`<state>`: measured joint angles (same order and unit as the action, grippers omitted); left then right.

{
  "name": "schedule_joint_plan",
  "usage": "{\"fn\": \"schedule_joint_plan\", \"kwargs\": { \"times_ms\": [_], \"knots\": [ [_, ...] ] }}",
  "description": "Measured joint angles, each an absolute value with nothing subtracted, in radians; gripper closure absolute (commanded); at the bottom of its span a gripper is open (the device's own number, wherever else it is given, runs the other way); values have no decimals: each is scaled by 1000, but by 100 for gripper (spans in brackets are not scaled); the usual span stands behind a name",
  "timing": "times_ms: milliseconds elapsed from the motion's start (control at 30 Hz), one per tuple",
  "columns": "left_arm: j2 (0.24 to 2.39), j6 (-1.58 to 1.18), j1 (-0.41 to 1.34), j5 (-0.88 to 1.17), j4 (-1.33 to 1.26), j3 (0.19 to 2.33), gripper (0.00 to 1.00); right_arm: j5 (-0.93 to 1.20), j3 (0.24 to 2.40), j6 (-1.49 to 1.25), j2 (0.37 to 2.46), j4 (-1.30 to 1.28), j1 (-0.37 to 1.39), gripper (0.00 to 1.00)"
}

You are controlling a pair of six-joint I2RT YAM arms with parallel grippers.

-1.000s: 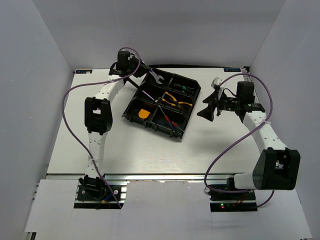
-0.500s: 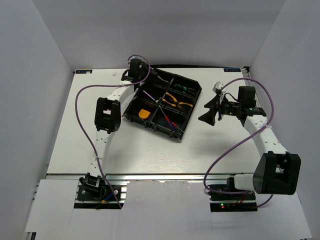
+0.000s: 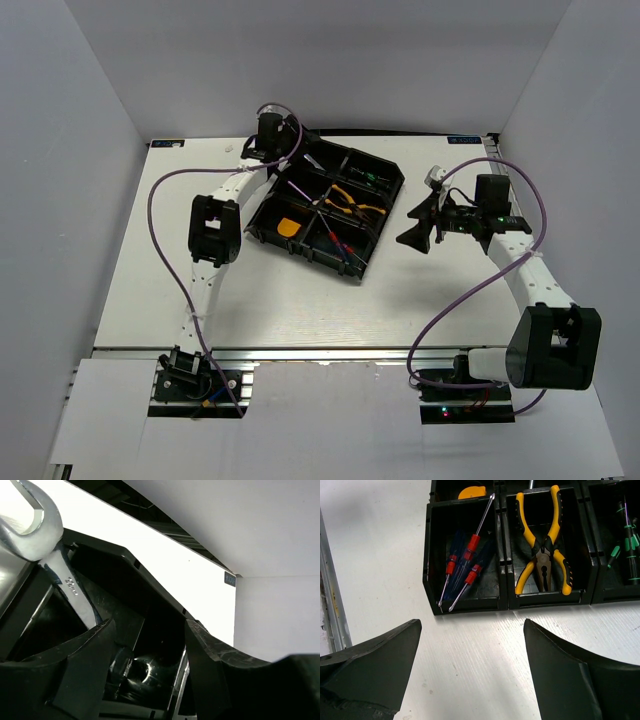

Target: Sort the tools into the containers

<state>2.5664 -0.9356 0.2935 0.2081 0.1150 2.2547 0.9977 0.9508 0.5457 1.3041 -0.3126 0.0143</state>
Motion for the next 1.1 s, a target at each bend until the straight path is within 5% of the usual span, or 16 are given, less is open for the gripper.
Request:
{"fn": "schedule_joint_plan", "kwargs": {
  "times_ms": [367,467,567,800,1100],
  "knots": [
    [2313,-804,284,248,150,2135,27,939,989,548,1300,-339,14,11],
    [2115,-737,271,304,121,1980,20,879,1028,527,1299,-352,14,11],
    [1868,-673,240,384,51,1736,2,837,1111,532,1306,-417,7,11],
    [1277,-585,150,472,-41,1117,2,683,1184,468,1288,-418,-31,11],
    [849,-495,159,466,67,810,2,561,1184,345,1265,-416,-33,11]
  ]
}}
